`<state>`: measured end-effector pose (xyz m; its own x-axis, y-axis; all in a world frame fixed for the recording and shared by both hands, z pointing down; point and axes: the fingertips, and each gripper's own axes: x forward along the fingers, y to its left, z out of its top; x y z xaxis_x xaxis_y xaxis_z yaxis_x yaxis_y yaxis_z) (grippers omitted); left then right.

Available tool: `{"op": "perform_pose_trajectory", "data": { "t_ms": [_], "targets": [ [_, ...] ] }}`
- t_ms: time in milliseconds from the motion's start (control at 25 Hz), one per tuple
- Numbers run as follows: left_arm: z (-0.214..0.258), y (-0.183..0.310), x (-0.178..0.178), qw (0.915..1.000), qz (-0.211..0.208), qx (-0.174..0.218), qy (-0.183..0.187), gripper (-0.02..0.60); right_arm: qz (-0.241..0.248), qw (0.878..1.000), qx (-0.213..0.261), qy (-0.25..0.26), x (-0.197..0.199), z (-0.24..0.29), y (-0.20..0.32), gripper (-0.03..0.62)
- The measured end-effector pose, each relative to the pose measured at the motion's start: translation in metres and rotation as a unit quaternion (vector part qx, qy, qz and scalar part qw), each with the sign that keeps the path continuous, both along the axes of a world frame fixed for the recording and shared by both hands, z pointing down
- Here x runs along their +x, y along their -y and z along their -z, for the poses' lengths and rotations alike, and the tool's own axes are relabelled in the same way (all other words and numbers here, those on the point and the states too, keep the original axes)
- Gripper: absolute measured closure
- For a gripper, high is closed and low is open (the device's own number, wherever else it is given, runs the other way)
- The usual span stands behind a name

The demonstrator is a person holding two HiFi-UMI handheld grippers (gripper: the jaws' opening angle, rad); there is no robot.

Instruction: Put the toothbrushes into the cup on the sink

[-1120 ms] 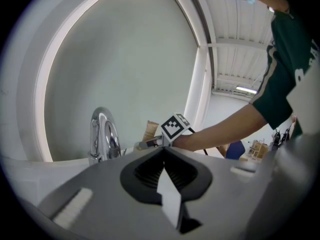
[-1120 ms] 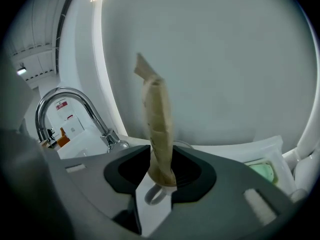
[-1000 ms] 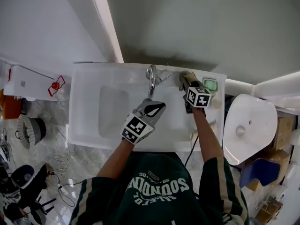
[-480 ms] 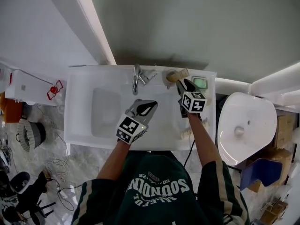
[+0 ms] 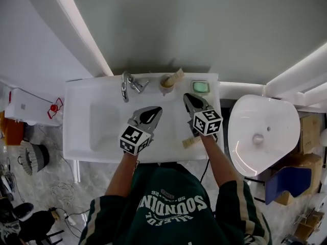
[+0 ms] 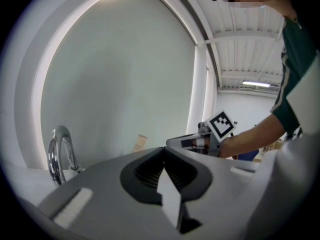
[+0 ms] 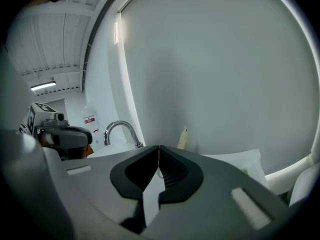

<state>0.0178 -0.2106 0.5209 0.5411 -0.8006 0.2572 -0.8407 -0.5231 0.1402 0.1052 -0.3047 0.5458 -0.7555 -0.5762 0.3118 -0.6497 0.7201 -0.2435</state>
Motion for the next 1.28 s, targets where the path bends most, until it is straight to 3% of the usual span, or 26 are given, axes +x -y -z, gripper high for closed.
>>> {"op": "perform_pose_trajectory", "data": {
  "t_ms": [200, 360, 640, 760, 960, 1120, 1280],
  "targets": [
    [0.002, 0.009, 0.021, 1.0, -0.005, 0.005, -0.002, 0.531, 0.019, 1.0, 0.015, -0.002, 0.034, 0.003, -0.025, 0.592],
    [0.0, 0.017, 0.035, 0.9999, -0.013, 0.001, -0.001, 0.531, 0.005, 1.0, -0.008, -0.009, 0.069, -0.01, -0.035, 0.592],
    [-0.003, 0.021, 0.048, 0.9986, -0.052, -0.009, 0.0, 0.531, -0.075, 0.997, -0.009, 0.006, 0.121, -0.02, -0.047, 0.592],
    [-0.006, 0.02, 0.049, 0.9975, -0.07, -0.013, 0.0, 0.531, -0.119, 0.992, -0.032, 0.008, 0.14, -0.034, -0.056, 0.592],
    [-0.009, 0.018, 0.051, 0.9952, -0.095, -0.021, -0.004, 0.531, -0.215, 0.97, -0.112, 0.033, 0.181, -0.076, -0.073, 0.592],
    [-0.011, 0.015, 0.053, 0.9935, -0.111, -0.025, -0.007, 0.531, -0.26, 0.951, -0.17, 0.0, 0.201, -0.113, -0.091, 0.589],
    [-0.015, 0.013, 0.051, 0.9923, -0.12, -0.029, -0.007, 0.531, -0.295, 0.926, -0.233, -0.023, 0.211, -0.155, -0.103, 0.476]
  ]
}}
